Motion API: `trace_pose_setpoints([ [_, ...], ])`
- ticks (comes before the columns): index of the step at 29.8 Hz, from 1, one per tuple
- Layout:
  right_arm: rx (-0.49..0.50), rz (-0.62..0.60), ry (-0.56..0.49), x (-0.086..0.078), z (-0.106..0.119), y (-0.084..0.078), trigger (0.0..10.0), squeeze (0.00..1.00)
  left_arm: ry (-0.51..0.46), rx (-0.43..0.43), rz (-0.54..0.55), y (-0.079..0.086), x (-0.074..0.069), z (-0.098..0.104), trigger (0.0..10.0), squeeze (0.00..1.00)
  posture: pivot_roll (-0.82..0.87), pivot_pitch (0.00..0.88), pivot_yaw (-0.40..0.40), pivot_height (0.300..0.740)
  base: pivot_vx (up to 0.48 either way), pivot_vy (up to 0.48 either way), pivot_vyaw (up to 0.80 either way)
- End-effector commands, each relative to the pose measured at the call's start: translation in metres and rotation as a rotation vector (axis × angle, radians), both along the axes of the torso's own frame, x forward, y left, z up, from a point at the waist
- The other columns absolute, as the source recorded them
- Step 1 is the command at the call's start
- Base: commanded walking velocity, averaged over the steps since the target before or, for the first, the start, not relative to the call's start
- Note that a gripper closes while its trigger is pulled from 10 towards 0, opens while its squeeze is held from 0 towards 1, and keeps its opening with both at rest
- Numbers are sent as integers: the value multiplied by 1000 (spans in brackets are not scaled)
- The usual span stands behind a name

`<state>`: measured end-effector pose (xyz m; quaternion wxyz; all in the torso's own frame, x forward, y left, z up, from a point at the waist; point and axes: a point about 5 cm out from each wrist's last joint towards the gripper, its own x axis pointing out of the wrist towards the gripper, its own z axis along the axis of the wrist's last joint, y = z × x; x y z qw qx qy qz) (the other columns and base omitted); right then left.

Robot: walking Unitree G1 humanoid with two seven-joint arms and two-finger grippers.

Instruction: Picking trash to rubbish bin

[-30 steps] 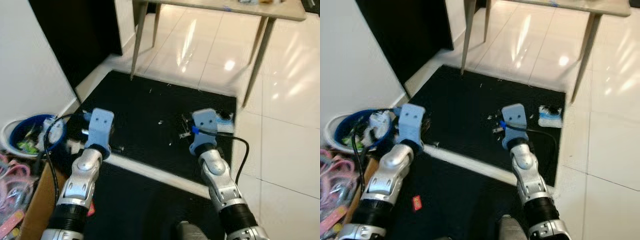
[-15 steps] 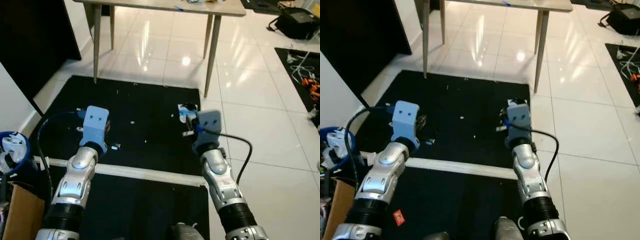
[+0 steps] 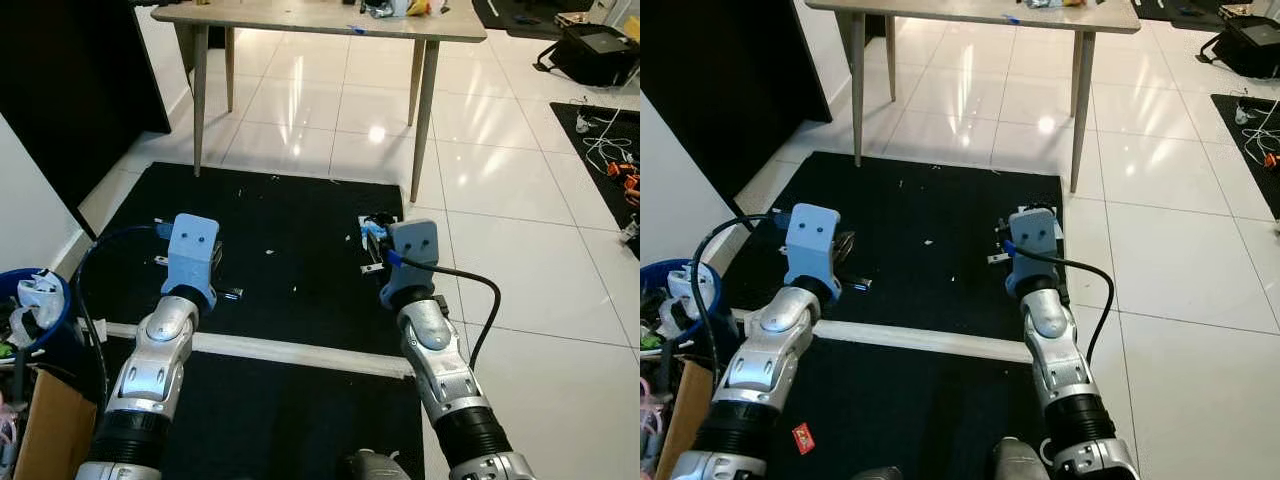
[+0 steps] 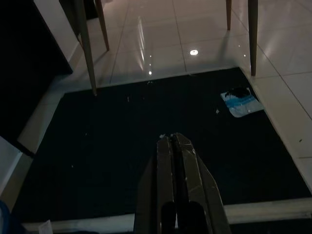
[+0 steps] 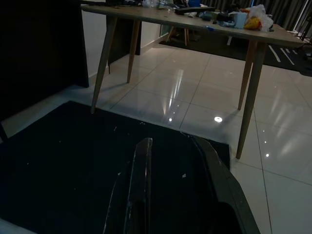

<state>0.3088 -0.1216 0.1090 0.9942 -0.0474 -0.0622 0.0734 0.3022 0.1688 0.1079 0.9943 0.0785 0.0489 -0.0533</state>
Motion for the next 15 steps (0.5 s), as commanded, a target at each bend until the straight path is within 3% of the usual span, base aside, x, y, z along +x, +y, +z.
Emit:
trace_pose_setpoints([
  [1, 7, -17, 23, -1, -5, -2, 10000, 0, -7, 1, 2, 0, 0, 1, 10000, 0, 36, 48, 26, 740, 289, 0, 0],
  [15, 2, -20, 28, -1, -6, -4, 10000, 0, -8, 2, -1, 0, -1, 1, 10000, 0, 35, 53, 24, 740, 295, 0, 0],
])
